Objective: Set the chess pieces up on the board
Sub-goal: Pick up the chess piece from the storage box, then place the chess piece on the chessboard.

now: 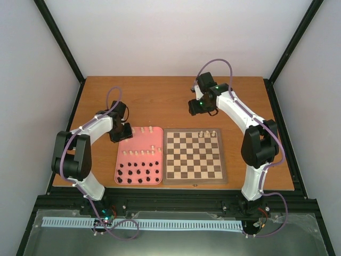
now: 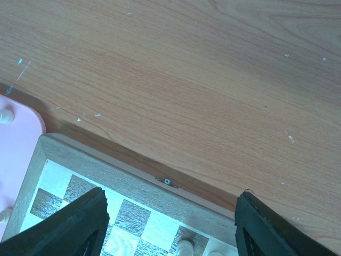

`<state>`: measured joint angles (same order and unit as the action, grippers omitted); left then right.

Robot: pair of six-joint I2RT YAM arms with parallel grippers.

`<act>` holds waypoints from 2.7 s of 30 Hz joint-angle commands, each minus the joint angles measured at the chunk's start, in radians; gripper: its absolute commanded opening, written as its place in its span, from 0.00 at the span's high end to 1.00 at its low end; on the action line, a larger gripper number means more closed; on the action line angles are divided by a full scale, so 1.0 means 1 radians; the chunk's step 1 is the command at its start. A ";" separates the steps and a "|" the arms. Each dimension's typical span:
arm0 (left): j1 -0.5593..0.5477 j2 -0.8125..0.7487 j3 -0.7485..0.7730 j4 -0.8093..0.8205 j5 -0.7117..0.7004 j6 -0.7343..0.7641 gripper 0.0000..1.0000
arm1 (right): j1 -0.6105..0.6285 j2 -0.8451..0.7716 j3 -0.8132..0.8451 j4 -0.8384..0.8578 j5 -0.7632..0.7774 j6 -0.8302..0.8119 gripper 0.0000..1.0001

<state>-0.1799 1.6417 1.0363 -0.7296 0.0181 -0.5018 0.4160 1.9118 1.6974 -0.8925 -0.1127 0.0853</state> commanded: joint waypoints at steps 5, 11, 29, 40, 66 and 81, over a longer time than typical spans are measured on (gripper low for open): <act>-0.006 0.056 0.071 0.031 -0.028 -0.003 0.58 | -0.019 -0.048 -0.016 0.006 0.001 -0.015 0.35; -0.006 0.032 0.076 0.003 -0.033 0.011 0.67 | -0.023 -0.059 -0.029 0.007 0.014 -0.014 0.35; -0.006 -0.014 0.037 -0.027 -0.023 0.015 0.63 | -0.025 -0.086 -0.066 0.009 0.016 -0.012 0.35; -0.006 -0.014 0.014 -0.013 -0.018 0.013 0.65 | -0.025 -0.124 -0.107 0.013 0.025 -0.010 0.35; -0.149 -0.101 0.380 -0.394 0.011 0.041 0.99 | -0.063 -0.160 -0.109 -0.011 0.019 -0.003 0.35; -0.558 0.378 0.918 -0.427 0.108 -0.001 0.99 | -0.228 -0.198 -0.168 -0.017 0.103 0.065 0.22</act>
<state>-0.6758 1.9190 1.7966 -1.1103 0.0860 -0.4942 0.2401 1.7523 1.5669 -0.8978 -0.0528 0.1196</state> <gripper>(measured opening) 0.167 0.743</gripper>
